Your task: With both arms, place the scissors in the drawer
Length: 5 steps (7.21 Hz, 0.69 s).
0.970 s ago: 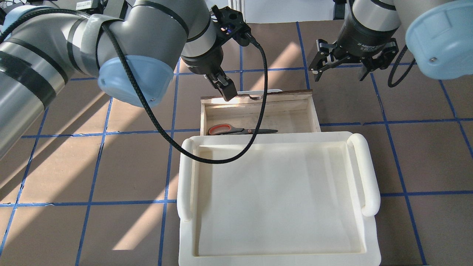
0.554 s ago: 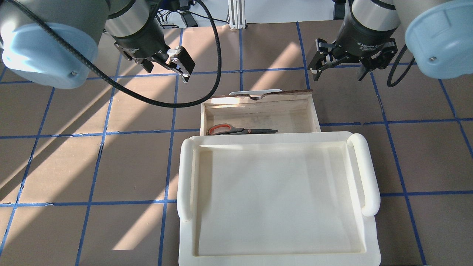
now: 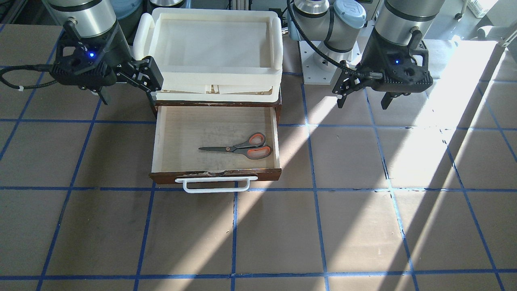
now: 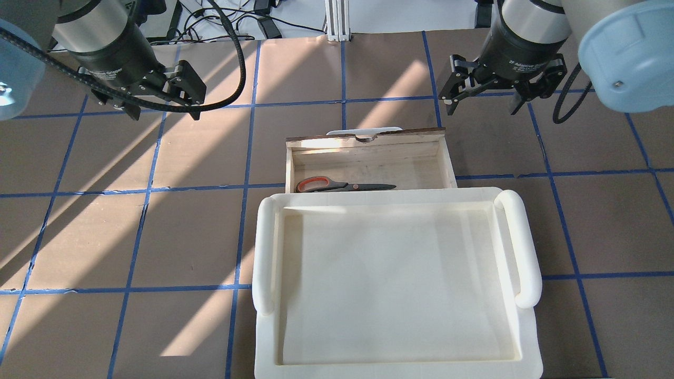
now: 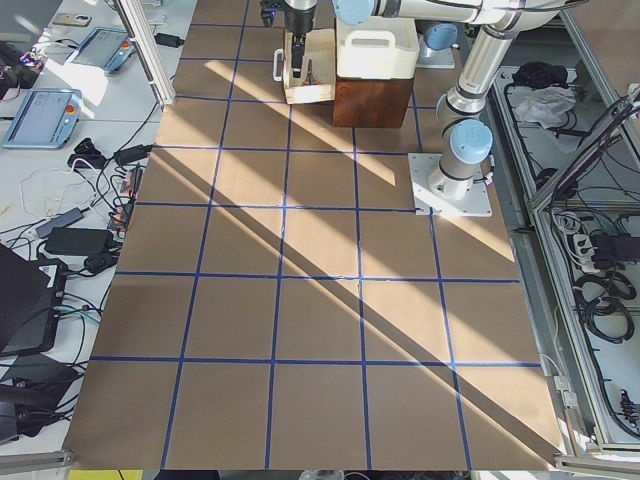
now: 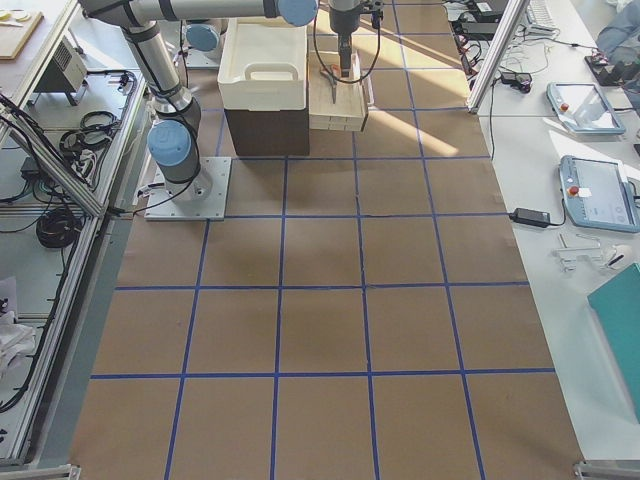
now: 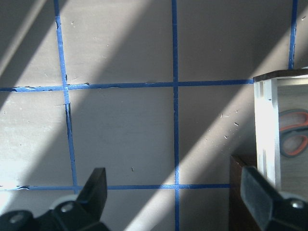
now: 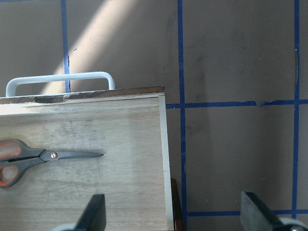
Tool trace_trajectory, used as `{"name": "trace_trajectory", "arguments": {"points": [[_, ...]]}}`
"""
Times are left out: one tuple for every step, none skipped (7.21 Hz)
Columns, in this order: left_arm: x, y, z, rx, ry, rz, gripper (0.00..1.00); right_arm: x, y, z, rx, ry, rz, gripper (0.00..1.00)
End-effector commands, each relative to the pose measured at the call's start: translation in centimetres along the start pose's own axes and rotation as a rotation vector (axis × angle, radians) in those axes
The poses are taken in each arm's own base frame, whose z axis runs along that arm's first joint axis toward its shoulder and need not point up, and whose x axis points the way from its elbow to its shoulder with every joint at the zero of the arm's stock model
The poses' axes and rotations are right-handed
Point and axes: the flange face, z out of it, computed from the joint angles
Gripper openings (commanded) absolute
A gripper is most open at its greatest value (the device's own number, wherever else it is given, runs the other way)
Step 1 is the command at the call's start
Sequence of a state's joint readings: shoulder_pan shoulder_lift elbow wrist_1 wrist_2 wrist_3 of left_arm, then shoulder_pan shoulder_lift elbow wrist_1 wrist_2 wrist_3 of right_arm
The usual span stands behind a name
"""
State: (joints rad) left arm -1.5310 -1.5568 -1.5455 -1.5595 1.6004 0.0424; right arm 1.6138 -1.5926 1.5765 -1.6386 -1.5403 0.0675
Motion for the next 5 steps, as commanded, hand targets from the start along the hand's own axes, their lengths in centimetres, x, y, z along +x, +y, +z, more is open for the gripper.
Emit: {"name": "trace_trajectory", "arguments": {"points": [[-3.05,-0.24,0.97,-0.023,0.001,-0.052,1.0,0.06,-0.3,-0.39,0.019,0.0,0.001,1.0],[-2.86,-0.09,0.96,-0.023,0.004,-0.05,1.0,0.06,-0.52,-0.42,0.028,0.001,0.001,1.0],[-2.59,0.13,0.83,-0.023,0.007,-0.045,1.0,0.07,-0.58,-0.54,0.034,0.002,0.001,1.0],[-2.38,0.16,0.75,-0.019,0.028,-0.045,1.0,0.31,-0.91,-0.16,0.029,0.006,0.005,1.0],[-2.21,0.22,0.76,-0.02,0.044,-0.045,1.0,0.39,-0.96,-0.08,0.028,0.014,0.006,1.0]]}}
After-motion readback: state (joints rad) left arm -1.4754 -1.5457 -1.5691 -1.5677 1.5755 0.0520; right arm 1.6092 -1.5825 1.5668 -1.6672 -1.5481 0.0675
